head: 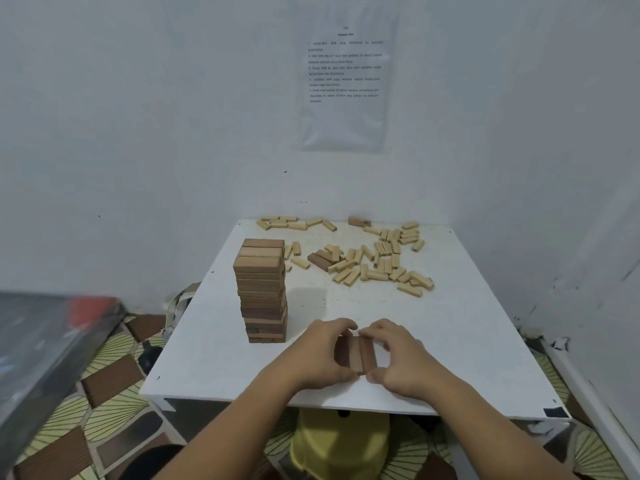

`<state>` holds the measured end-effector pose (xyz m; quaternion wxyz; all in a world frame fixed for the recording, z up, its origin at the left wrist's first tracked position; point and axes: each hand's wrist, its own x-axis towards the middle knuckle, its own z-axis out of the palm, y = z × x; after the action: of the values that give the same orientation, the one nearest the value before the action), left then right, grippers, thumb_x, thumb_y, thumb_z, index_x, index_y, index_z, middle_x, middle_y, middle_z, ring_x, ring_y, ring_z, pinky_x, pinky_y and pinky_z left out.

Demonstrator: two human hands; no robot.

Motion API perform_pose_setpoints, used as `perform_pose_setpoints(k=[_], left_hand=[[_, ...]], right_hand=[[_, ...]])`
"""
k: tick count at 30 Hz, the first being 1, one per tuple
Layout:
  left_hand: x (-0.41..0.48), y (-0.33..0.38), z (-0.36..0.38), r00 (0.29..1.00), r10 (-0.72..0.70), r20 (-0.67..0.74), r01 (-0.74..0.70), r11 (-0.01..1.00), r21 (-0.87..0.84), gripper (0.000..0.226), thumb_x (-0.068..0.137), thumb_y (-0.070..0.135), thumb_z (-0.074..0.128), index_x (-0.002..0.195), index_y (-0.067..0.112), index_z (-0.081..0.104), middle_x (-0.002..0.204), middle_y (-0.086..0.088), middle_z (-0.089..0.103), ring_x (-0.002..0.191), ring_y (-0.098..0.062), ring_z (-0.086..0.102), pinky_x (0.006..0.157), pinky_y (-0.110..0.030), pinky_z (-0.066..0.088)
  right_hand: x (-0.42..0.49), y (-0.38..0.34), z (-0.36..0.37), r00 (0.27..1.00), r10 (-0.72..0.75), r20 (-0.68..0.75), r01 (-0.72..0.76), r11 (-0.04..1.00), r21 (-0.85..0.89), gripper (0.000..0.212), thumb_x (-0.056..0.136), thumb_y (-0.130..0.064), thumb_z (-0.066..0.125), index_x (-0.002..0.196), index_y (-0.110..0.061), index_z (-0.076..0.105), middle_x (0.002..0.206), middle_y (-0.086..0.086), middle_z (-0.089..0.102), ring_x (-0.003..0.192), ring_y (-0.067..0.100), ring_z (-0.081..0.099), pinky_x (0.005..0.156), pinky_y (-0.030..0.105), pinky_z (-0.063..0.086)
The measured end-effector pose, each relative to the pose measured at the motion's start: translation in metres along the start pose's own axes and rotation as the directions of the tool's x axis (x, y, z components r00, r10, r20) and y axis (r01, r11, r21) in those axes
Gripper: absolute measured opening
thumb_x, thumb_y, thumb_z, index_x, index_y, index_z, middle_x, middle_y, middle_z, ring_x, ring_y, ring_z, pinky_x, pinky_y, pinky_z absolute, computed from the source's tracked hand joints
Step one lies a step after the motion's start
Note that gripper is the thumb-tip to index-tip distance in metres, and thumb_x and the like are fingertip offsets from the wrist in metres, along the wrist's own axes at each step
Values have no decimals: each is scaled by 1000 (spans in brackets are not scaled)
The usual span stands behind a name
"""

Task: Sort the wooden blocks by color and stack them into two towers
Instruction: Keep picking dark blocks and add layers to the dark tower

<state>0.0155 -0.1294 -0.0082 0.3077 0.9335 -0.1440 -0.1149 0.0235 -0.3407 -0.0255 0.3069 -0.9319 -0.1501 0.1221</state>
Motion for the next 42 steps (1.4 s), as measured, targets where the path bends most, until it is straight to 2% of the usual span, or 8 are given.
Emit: perform_pose_setpoints(k=[7, 12, 15, 21, 26, 31, 37, 42], left_hand=[[-14, -8, 6, 999, -22, -45, 15, 988, -151, 113, 64, 58, 91, 157, 40, 30, 157, 18, 35, 141, -7, 39, 117, -38, 40], [-28, -8, 8, 993, -71, -97, 42, 962, -268, 74, 94, 27, 71, 156, 37, 33, 155, 10, 40, 140, -11, 44, 110, -21, 38], [-28, -7, 8, 990, -111, -91, 71, 930, -360, 66, 94, 20, 54, 155, 37, 35, 157, 11, 40, 138, -6, 43, 111, -20, 36], [-30, -13, 15, 982, -143, -127, 69, 884, -462, 60, 87, 26, 39, 145, 39, 44, 152, 12, 47, 136, 2, 44, 120, -29, 35], [-35, -13, 27, 961, -172, -218, 58, 892, -449, 45, 107, 16, 42, 148, 33, 49, 149, 16, 49, 136, 1, 44, 121, -30, 34], [-33, 3, 37, 940, -205, -273, 62, 889, -453, 38, 112, 33, 35, 149, 35, 45, 147, 22, 45, 135, 6, 38, 109, -10, 23], [-20, 30, 42, 924, -260, -281, 41, 798, -602, 63, 104, 60, 18, 161, 35, 26, 161, 23, 27, 145, 7, 20, 119, -18, 13], [-7, 45, 46, 944, -269, -190, 82, 750, -656, 82, 92, 74, 14, 164, 35, 14, 170, 17, 14, 154, 1, 10, 127, -28, 6]], right_hand=[[-7, 4, 7, 999, 45, -19, -44, 999, 27, 83, 79, -44, 78, 150, -45, 35, 142, -21, 30, 136, 11, 33, 117, 44, 30], [-14, -20, 31, 961, 140, -240, -159, 985, -62, 79, 75, -73, 61, 143, -45, 30, 136, -12, 31, 128, 17, 33, 104, 41, 34], [-16, -37, 45, 933, 207, -295, -255, 958, -134, 79, 69, -83, 49, 133, -42, 30, 128, -10, 34, 120, 18, 34, 96, 42, 35], [-14, -40, 47, 928, 191, -321, -247, 958, -143, 57, 76, -62, 53, 128, -42, 42, 122, -11, 40, 115, 17, 40, 88, 40, 32], [-13, -11, 16, 996, -15, -90, -2, 981, -192, 55, 82, -47, 60, 136, -48, 45, 127, -22, 36, 122, 12, 35, 96, 38, 29], [-13, 3, 1, 988, -155, -14, 151, 978, -141, 63, 86, -38, 64, 145, -46, 42, 146, -27, 37, 139, 4, 26, 115, 38, 23], [-23, 2, 21, 957, 149, -250, -225, 923, -311, 103, 77, -77, 21, 164, -24, 6, 172, -5, 2, 158, 19, -4, 126, 45, 3], [-29, -2, 41, 970, 126, -208, -209, 869, -448, 103, 81, -82, 14, 164, -22, 2, 172, -2, -10, 157, 23, -15, 125, 50, -8]])
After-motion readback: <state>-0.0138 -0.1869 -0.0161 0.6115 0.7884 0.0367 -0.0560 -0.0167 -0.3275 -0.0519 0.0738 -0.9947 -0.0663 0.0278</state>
